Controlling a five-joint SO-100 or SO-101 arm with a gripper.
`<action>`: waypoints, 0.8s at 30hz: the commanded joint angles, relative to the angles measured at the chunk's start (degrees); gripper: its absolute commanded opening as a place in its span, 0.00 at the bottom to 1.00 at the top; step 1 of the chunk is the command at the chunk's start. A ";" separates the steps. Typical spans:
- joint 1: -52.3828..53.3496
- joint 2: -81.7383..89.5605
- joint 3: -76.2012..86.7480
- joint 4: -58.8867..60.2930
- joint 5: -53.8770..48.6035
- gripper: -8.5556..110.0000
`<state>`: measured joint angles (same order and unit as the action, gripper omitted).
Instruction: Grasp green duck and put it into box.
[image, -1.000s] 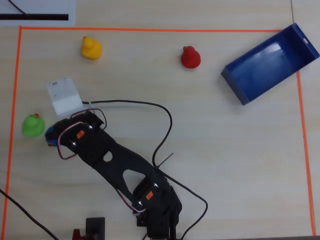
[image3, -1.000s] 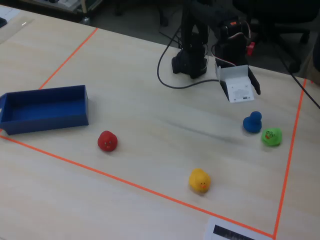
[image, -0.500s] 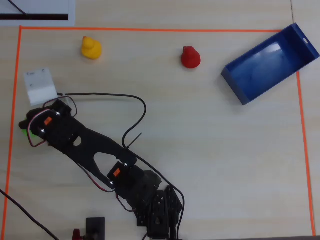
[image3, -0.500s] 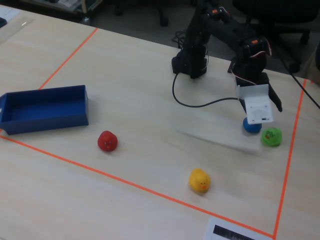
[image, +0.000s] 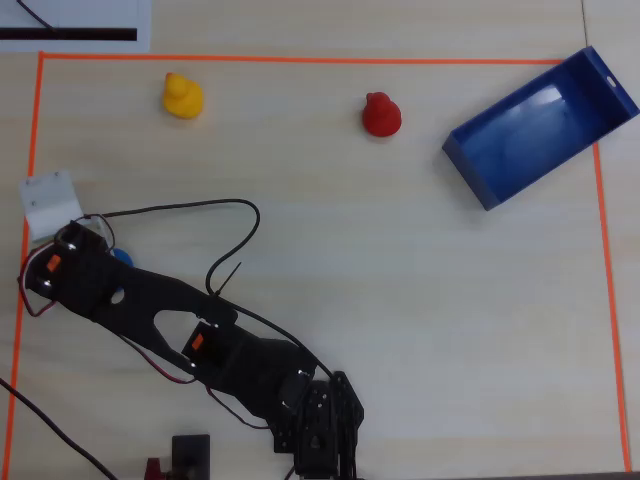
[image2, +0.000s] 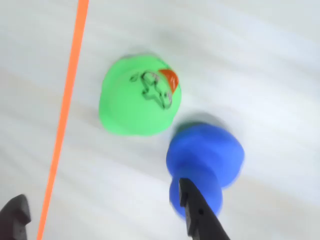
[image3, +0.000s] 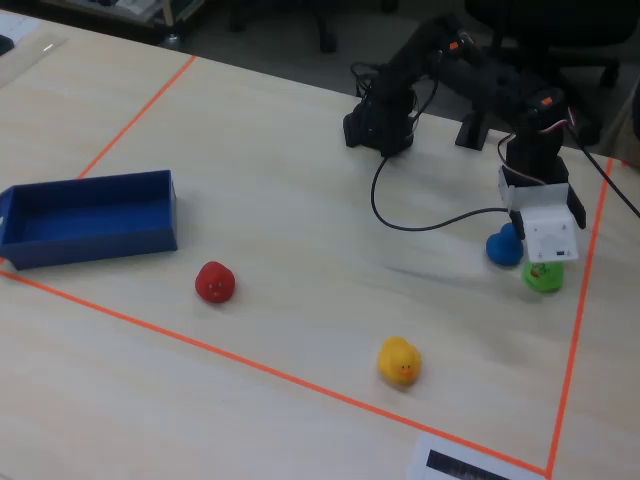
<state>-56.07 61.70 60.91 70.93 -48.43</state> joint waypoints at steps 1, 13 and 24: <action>0.09 -1.58 -5.01 -2.55 -0.35 0.41; 2.02 -10.81 -11.69 -5.10 -2.11 0.40; 5.71 -15.56 -15.29 -6.86 -4.75 0.40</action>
<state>-51.59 45.88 49.57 65.21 -52.29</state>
